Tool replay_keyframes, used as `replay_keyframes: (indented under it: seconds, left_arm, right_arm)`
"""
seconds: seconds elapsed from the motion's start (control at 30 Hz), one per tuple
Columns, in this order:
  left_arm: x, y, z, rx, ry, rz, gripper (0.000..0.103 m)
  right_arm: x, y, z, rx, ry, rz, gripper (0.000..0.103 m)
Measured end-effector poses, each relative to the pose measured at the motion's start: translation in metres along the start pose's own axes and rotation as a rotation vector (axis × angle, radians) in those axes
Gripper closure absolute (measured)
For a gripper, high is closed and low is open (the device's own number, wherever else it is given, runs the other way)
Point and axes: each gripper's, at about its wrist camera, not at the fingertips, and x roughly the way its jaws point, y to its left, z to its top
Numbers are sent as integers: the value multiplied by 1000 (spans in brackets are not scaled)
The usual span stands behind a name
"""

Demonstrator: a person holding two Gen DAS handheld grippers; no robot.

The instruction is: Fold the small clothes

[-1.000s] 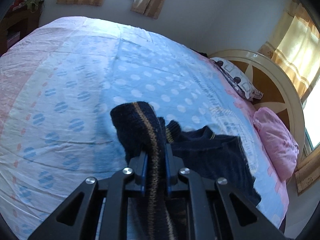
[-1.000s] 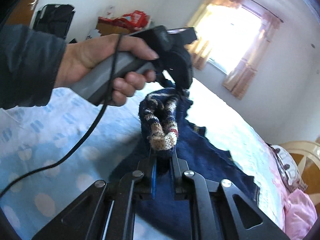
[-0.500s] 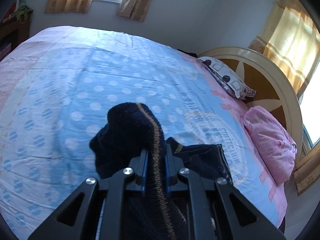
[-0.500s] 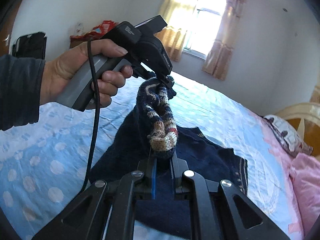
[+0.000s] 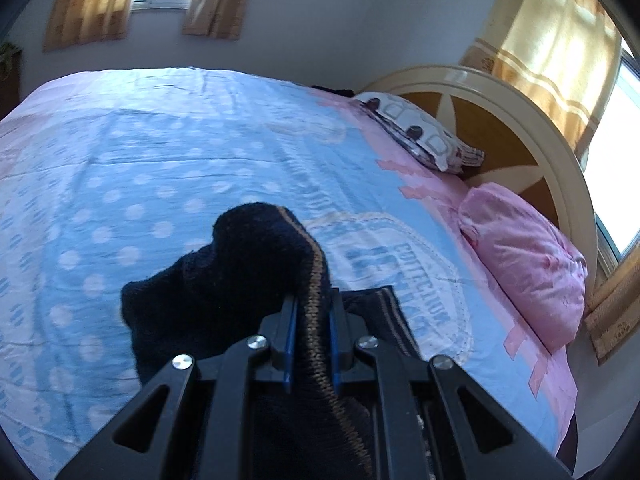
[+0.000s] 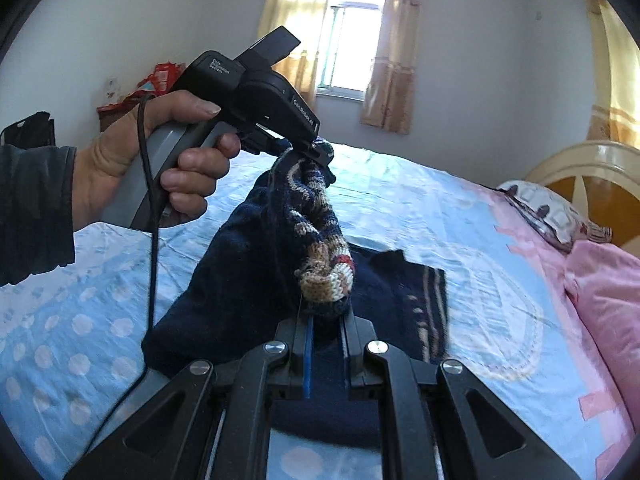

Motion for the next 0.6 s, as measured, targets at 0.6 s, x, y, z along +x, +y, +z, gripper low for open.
replay_keyframes:
  seconds: [0.6]
  left_arm:
    - [72, -53, -16, 146, 211, 89, 86]
  right_arm:
    - [8, -60, -52, 225, 149, 38, 94]
